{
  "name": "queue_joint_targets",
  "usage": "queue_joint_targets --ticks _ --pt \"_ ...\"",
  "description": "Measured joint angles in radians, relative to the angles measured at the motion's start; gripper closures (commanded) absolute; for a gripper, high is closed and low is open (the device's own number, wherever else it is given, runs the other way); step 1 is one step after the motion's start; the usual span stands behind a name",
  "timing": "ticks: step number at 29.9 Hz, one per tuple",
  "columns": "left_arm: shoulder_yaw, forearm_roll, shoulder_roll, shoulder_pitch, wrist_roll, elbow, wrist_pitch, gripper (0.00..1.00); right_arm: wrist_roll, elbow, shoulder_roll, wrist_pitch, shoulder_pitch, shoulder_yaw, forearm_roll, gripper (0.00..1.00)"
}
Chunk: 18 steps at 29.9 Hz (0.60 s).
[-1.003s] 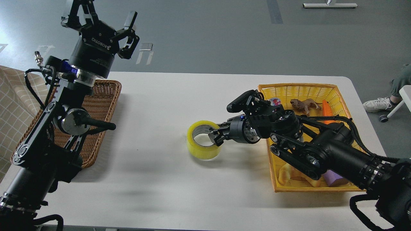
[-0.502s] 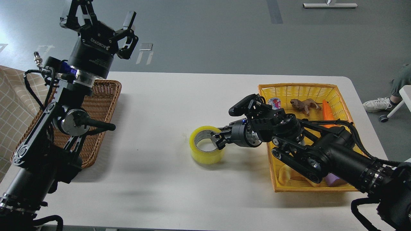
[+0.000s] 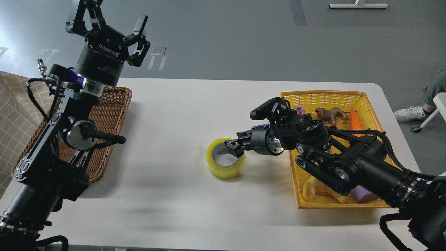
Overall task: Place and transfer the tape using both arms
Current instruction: 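Set the tape roll on the table center and open the right gripper, then withdraw the right gripper up away from the tape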
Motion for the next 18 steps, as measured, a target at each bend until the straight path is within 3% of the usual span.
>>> queue_joint_targets --ticks 10,18 --pt "0.003 0.000 0.003 0.001 0.002 0.006 0.006 0.02 0.000 0.017 -0.017 0.000 0.015 0.185 0.022 0.00" --pt "0.003 -0.001 0.023 0.000 0.004 0.014 0.010 0.02 0.000 0.149 -0.121 0.000 -0.017 0.417 0.251 0.00"
